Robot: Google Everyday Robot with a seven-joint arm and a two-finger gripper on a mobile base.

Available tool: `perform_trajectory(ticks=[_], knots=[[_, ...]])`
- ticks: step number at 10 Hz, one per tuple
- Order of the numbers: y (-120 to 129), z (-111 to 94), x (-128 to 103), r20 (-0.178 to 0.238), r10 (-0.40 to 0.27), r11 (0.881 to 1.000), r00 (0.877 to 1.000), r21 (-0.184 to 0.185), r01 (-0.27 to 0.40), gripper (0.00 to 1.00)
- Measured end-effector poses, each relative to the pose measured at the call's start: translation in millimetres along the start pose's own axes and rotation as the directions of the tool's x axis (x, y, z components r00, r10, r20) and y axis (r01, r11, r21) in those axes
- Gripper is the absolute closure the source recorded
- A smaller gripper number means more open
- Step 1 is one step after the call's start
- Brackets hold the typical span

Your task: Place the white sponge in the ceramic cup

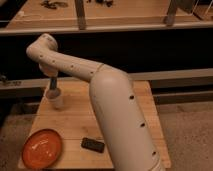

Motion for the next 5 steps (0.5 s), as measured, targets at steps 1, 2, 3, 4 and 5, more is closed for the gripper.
perform_trajectory(ticks=[1, 2, 3, 4, 5], knots=[[-1.2, 0.4, -0.5, -0.001, 0.000, 1.000, 1.000, 0.001, 0.000, 0.73], [-2.3, 0.6, -0.6, -0.003, 0.000, 1.000, 1.000, 0.003, 0.000, 0.73], [-2.8, 0.8, -0.5, -0.005, 0.000, 1.000, 1.000, 0.005, 0.000, 0.73], [-3.5, 1.1, -0.8, -0.006, 0.001, 1.000, 1.000, 0.006, -0.001, 0.73], [-4.3, 1.2, -0.9, -0.008, 0.002, 1.000, 1.000, 0.008, -0.002, 0.73]])
